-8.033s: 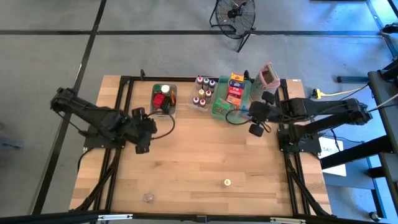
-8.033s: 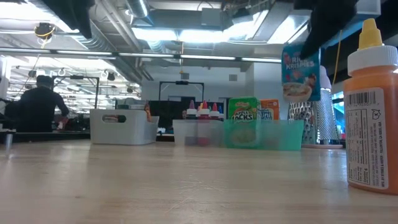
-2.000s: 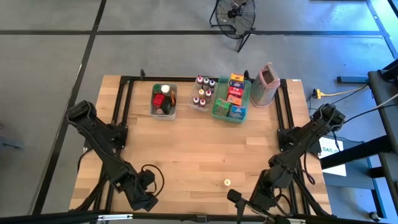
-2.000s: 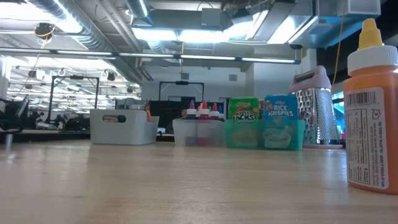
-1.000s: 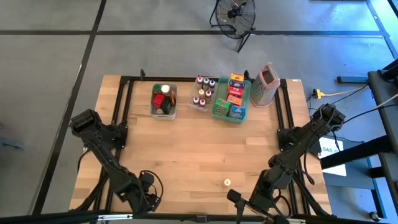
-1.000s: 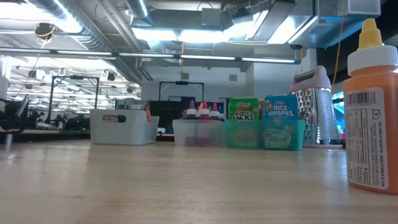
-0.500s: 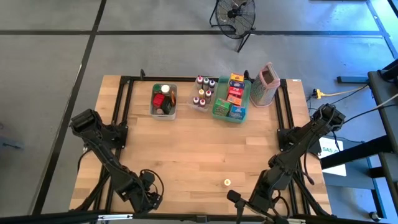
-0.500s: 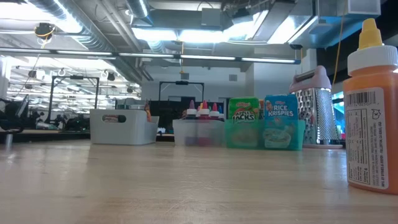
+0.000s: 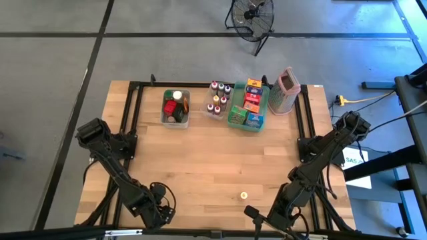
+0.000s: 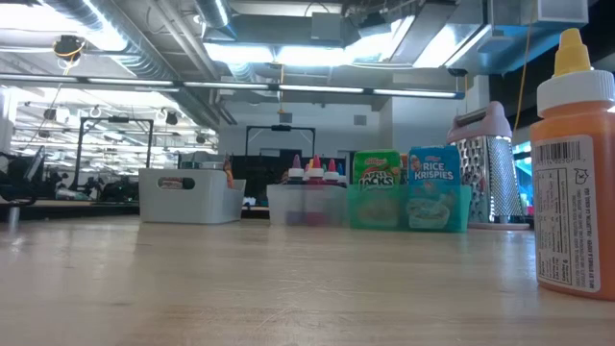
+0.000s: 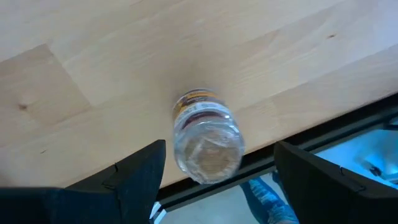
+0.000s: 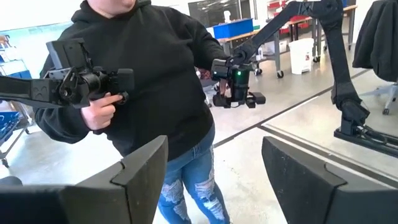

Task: Pick & Place Kitchen Items
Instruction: Put the brown seasoning bottle into the gray bin

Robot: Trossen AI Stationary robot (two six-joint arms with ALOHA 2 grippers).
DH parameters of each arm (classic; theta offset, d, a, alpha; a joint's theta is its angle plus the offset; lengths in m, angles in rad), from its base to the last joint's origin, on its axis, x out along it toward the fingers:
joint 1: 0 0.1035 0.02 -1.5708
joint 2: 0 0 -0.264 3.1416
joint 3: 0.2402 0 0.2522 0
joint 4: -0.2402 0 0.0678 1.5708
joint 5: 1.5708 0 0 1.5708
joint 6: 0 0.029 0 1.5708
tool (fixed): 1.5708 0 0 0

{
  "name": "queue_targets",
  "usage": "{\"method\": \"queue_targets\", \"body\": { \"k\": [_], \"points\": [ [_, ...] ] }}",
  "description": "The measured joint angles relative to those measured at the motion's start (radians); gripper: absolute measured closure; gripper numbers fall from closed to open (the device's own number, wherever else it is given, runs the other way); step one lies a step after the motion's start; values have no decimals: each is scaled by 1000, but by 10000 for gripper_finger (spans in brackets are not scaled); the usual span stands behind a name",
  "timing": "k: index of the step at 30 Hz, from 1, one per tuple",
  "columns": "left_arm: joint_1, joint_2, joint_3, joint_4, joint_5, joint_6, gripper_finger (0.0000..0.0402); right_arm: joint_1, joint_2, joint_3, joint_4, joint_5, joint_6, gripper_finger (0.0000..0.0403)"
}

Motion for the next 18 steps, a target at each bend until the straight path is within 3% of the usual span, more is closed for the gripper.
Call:
{"method": "queue_targets", "body": {
  "k": [4,18],
  "points": [
    [-4,29,0,19,35,-11,107,0,0,0,-6,0,0,139],
    [-7,53,0,47,0,-10,107,5,0,0,-11,0,-3,139]
  ]
}}
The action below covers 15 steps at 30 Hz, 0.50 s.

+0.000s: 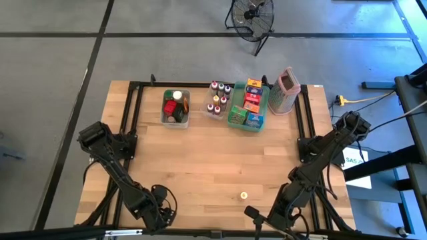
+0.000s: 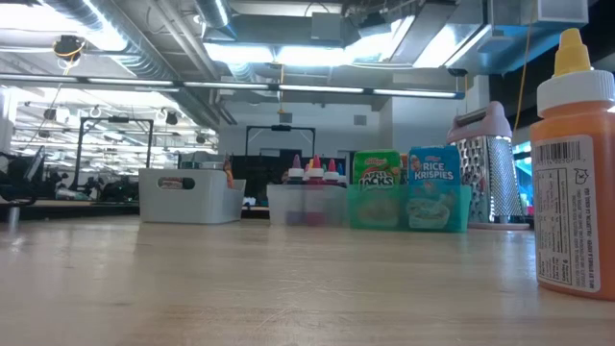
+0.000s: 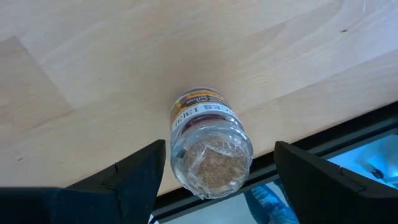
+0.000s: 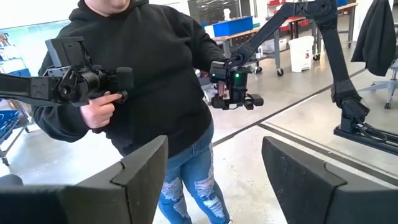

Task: Pick & Place Kitchen Items
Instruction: Put the brown seasoning bottle into the gray bin

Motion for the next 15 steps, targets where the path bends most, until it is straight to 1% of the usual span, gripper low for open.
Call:
{"method": "queue_targets", "body": {
  "k": [15],
  "points": [
    [0,0,0,-25,1,-31,107,15,0,0,0,0,10,139]
  ]
}}
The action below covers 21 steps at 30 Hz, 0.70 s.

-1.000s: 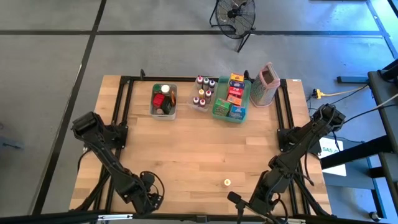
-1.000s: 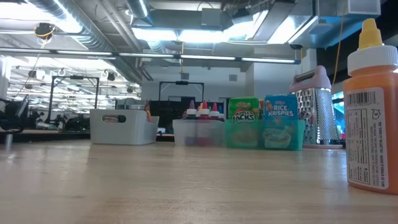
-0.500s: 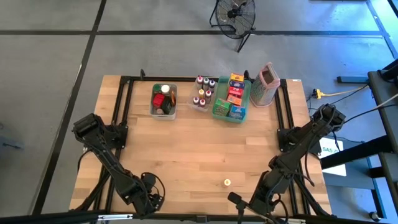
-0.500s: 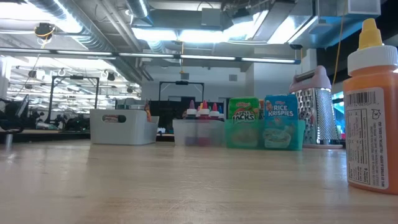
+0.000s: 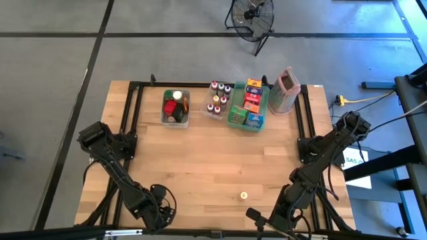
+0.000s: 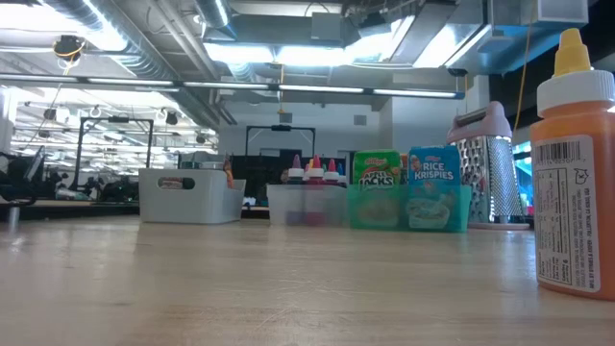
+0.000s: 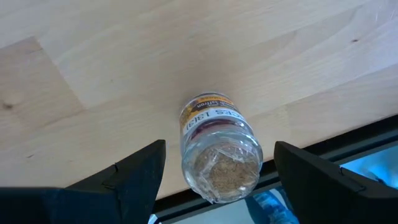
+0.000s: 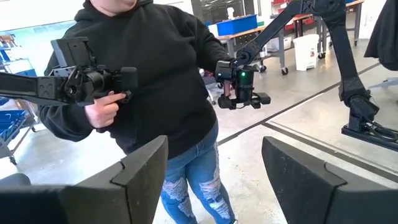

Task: Pick & Place Kitchen Items
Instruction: Put the brown seasoning bottle into the gray bin

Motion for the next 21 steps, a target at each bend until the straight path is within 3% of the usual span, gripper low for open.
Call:
{"method": "queue_targets", "body": {
  "k": [21],
  "points": [
    [1,39,0,7,9,6,107,6,0,0,0,2,19,139]
  ]
}}
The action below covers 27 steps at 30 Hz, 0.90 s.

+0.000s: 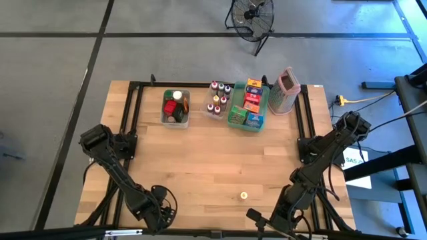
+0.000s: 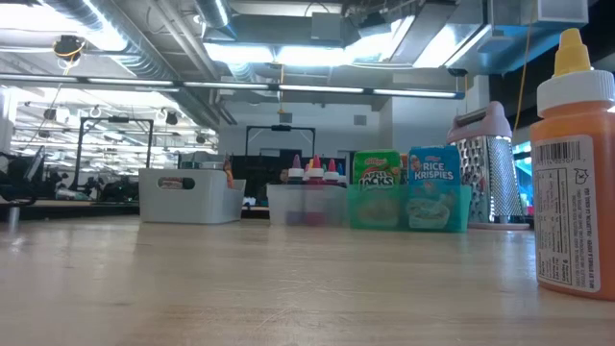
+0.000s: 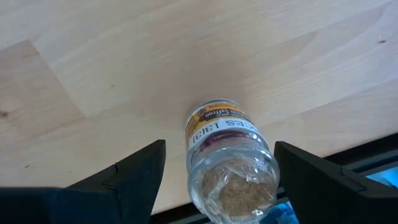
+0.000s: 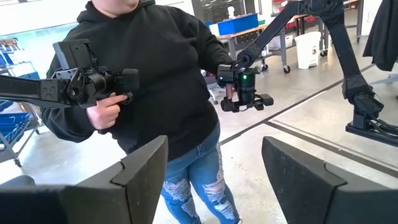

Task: Pick & Place Kitchen Items
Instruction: Put the brown seasoning bottle into the gray bin

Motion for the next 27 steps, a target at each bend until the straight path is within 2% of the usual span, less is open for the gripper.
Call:
{"method": "queue_targets", "body": {
  "k": [8,18,27],
  "points": [
    [3,0,0,-3,-1,3,118,0,0,0,0,0,-2,139],
    [3,-1,0,-3,-2,29,217,0,0,0,-17,0,-6,139],
    [3,-1,0,-3,14,74,217,0,0,0,-26,0,-8,139]
  ]
}}
